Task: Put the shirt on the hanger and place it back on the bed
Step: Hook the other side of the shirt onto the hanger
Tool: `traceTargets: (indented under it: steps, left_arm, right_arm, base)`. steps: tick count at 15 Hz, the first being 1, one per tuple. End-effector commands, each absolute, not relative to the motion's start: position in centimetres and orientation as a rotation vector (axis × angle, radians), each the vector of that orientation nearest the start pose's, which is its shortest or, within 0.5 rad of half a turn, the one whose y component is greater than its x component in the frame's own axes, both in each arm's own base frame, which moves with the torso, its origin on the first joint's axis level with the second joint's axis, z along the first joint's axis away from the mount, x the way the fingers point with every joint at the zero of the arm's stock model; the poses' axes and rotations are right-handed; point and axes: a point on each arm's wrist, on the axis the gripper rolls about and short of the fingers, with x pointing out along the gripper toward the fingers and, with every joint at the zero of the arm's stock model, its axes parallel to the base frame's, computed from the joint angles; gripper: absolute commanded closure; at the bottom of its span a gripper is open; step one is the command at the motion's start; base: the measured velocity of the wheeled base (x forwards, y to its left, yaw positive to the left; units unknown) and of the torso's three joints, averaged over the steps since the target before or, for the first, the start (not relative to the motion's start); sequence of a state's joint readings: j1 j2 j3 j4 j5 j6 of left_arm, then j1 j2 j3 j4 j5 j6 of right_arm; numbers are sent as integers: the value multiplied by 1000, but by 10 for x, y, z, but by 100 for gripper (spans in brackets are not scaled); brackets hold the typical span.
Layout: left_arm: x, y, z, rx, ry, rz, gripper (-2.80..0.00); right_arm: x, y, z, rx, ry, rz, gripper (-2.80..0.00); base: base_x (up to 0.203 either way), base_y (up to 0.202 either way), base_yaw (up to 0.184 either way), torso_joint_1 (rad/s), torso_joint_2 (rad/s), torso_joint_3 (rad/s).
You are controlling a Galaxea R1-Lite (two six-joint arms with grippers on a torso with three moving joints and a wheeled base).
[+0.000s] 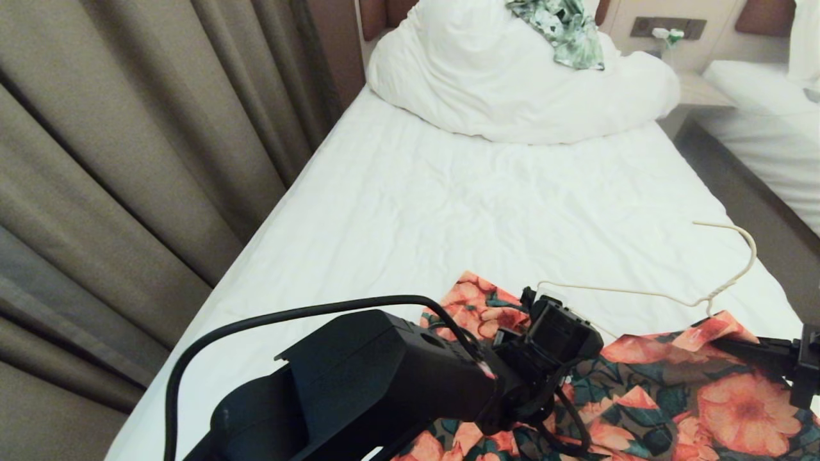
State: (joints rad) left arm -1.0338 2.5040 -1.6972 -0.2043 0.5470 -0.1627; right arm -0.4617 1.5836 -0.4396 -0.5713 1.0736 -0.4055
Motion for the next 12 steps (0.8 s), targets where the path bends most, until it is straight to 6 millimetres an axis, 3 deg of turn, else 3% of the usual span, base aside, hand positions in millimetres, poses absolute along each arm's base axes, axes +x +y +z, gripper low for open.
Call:
traceTargets:
  steps: [1, 6, 12]
  left_arm:
    - [266, -422, 46, 278, 465, -428, 0]
    - [266, -421, 54, 263, 453, -425, 0]
    - [259, -410, 117, 185, 369, -437, 0]
  right_arm:
    - [207, -81, 124, 12, 281, 668, 0]
    - [205, -80, 127, 5, 272, 669, 0]
    - [198, -71, 162, 14, 195, 691, 0]
  base:
    - [0, 0, 0, 0, 0, 0]
    - [0, 0, 0, 0, 0, 0]
    - [0, 0, 0, 0, 0, 0]
